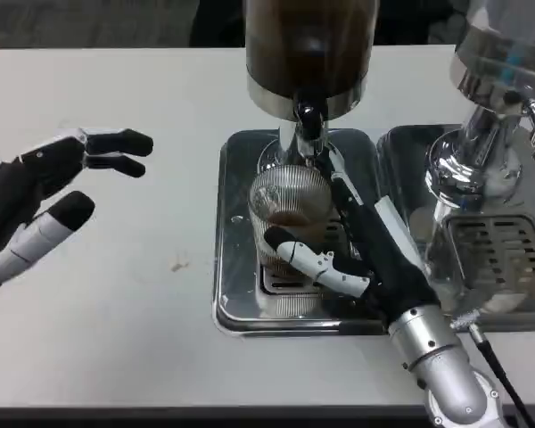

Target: Grasp the cup under the faucet to collect the drink, then remove the cup.

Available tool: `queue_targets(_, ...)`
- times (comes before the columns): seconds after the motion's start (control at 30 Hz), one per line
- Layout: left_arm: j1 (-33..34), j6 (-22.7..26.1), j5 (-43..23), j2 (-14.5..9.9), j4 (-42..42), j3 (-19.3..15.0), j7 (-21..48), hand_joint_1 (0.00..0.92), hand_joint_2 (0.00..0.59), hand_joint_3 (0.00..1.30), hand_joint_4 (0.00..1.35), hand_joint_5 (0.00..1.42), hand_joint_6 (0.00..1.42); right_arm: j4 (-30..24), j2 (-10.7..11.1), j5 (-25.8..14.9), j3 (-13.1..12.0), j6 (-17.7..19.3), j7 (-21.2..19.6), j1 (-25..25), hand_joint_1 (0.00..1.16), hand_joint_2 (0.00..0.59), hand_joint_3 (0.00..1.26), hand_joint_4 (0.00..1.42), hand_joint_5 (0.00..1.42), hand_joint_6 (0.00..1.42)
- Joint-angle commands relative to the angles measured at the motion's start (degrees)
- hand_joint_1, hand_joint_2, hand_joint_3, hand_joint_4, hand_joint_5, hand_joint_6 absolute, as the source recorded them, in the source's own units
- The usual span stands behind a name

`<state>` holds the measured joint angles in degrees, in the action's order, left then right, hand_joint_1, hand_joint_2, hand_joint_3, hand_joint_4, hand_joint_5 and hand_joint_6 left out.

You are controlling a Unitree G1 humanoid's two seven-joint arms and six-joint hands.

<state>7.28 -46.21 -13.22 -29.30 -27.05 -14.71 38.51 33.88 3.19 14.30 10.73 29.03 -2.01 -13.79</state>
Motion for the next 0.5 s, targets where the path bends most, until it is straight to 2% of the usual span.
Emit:
queue_targets(0.03, -1.0, 0.0, 0.1, -1.2, 1.3, -0.2, -0.7, 0.047, 0.099, 0.4, 0.33, 0.4, 0.24, 1.5, -0.4, 1.2, 0.4, 0.6, -1.9, 0.1, 0.61, 0.207, 0.0, 0.0, 0.0, 0.0)
queue_targets(0.23, -1.5, 0.3, 0.0, -1.5, 1.7, -0.3, -1.0, 0.04, 0.097, 0.4, 0.33, 0.4, 0.24, 1.5, -0.8, 1.7, -0.1, 1.7, -4.5, 0.7, 0.61, 0.207, 0.0, 0.0, 0.0, 0.0)
queue_targets(0.5, -1.3, 0.5, 0.1, -1.7, 1.4, 0.0, -0.8, 0.039, 0.096, 0.41, 0.34, 0.4, 0.24, 1.0, -1.0, 1.4, -0.5, 2.8, -5.7, 1.7, 0.61, 0.207, 0.0, 0.0, 0.0, 0.0)
